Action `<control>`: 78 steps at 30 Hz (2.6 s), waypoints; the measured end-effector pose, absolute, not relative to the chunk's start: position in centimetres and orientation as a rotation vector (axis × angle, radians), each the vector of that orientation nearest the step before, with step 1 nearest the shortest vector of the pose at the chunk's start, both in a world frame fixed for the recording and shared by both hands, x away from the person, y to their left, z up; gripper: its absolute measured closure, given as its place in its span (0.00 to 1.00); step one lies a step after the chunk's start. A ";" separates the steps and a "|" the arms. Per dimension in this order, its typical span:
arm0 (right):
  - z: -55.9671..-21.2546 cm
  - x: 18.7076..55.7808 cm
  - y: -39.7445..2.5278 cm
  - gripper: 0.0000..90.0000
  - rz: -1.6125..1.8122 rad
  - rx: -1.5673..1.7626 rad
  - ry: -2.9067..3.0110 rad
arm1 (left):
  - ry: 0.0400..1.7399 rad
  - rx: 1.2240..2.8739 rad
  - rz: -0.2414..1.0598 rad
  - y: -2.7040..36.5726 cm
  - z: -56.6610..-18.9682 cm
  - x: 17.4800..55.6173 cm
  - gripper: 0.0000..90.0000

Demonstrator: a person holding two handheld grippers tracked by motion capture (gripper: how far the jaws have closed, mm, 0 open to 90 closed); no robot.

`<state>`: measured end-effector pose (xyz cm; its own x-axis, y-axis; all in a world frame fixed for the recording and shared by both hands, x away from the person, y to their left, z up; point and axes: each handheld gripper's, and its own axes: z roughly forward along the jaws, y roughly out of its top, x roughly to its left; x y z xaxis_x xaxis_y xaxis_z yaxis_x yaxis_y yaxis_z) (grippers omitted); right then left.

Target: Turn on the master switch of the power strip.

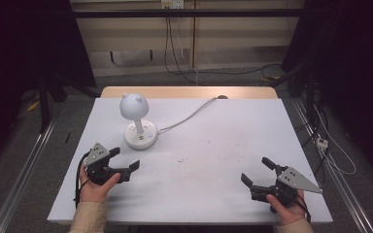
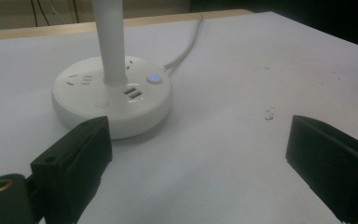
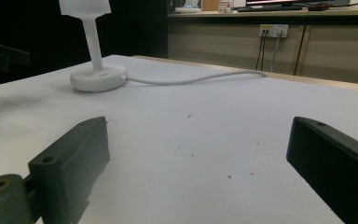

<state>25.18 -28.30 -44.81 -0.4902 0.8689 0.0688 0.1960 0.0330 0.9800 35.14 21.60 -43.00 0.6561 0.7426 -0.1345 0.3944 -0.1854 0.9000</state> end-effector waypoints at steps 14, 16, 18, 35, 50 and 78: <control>-44.8 25.2 -28.2 0.06 1.500 1.087 1.736 | 0.926 1.803 0.416 23.0 -43.1 34.8 0.07; -44.8 25.2 -28.2 0.06 1.500 1.087 1.736 | 0.926 1.799 0.417 23.2 -43.2 34.8 0.07; -44.8 25.2 -28.2 0.06 1.500 1.087 1.736 | 0.929 1.801 0.423 23.5 -43.1 34.7 0.07; -44.8 25.2 -28.3 0.06 1.496 1.080 1.741 | 0.956 1.773 0.438 25.3 -43.1 34.2 0.07; -44.8 25.2 -28.3 0.06 1.499 1.081 1.737 | 0.971 1.772 0.437 26.5 -43.5 33.7 0.07; -44.9 25.3 -28.2 0.06 1.496 1.081 1.745 | 0.995 1.783 0.434 27.7 -44.5 32.9 0.07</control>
<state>25.31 -28.21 -44.89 -0.4941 0.8667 0.0687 0.2003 0.0365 0.9791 32.91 27.73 -44.50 0.5961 0.7889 -0.1493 0.4279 -0.1548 0.8905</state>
